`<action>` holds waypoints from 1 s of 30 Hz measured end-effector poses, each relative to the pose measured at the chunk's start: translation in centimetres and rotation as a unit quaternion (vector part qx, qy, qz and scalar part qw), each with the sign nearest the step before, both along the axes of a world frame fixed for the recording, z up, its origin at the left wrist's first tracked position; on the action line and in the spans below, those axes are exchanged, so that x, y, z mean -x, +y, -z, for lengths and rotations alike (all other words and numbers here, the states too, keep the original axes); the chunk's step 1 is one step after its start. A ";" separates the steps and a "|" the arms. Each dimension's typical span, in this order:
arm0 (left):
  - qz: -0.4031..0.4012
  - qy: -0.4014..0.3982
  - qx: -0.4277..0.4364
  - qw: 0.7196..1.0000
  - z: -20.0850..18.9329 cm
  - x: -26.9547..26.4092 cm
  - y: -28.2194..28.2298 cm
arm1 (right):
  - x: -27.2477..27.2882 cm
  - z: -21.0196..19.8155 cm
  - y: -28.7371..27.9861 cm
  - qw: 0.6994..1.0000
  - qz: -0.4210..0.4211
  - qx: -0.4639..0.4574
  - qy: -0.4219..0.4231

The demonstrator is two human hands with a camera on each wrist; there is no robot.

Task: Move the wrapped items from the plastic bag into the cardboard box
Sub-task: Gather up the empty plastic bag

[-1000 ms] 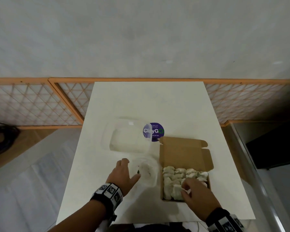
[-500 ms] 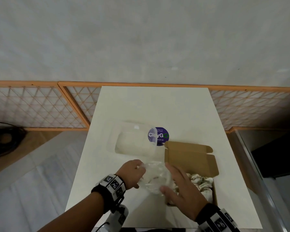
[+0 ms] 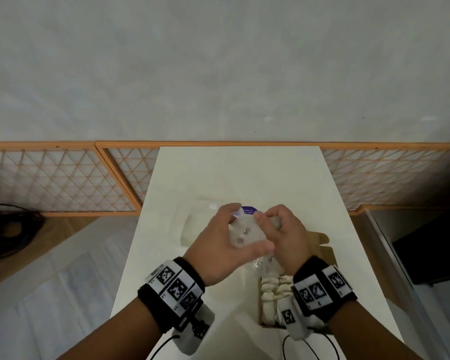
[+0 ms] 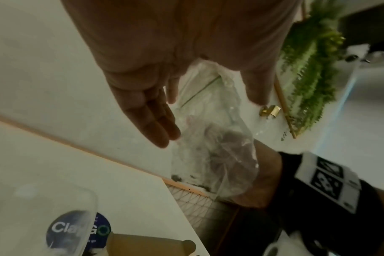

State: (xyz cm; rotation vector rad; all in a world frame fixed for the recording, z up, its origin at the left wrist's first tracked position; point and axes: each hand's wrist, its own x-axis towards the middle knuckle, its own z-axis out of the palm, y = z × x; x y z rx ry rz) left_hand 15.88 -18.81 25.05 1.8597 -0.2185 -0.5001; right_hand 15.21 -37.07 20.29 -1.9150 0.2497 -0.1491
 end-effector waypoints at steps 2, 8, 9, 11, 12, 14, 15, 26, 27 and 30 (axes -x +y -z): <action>0.035 -0.045 -0.007 0.998 -0.2 -0.1 -0.1 | -0.8 -0.5 0.0 0.999 0.033 0.009 -0.005; -0.040 -0.098 -0.023 0.994 -0.2 -2.4 -0.4 | -0.5 -1.3 0.4 0.983 0.051 0.155 -0.084; -0.055 -0.108 -0.024 0.992 -0.5 -2.7 -0.5 | -0.1 -1.2 0.7 0.979 0.034 0.178 -0.097; -0.071 -0.115 0.009 0.991 -1.2 -3.0 -1.1 | 0.7 -0.8 1.6 0.990 -0.041 0.112 -0.080; -0.068 -0.103 0.046 0.991 -1.5 -3.1 -1.4 | 0.9 -0.9 2.1 0.995 -0.069 0.034 -0.058; -0.037 -0.092 0.096 0.990 -1.5 -2.9 -2.1 | 1.3 -1.9 2.8 0.986 -0.078 -0.145 -0.021; -0.018 -0.120 0.085 0.989 -1.2 -2.7 -2.4 | 1.4 -2.7 3.0 0.966 -0.068 -0.251 0.002; -0.031 -0.301 -0.041 0.952 0.3 -1.5 -3.6 | 0.3 -5.5 1.9 0.779 -0.015 -0.612 0.135; -0.045 -0.288 -0.051 0.955 0.2 -1.4 -3.7 | 0.0 -5.5 1.7 0.769 -0.024 -0.623 0.141; -0.011 -0.361 -0.097 0.927 0.2 -1.1 -3.4 | -0.7 -5.1 0.7 0.777 -0.035 -0.610 0.152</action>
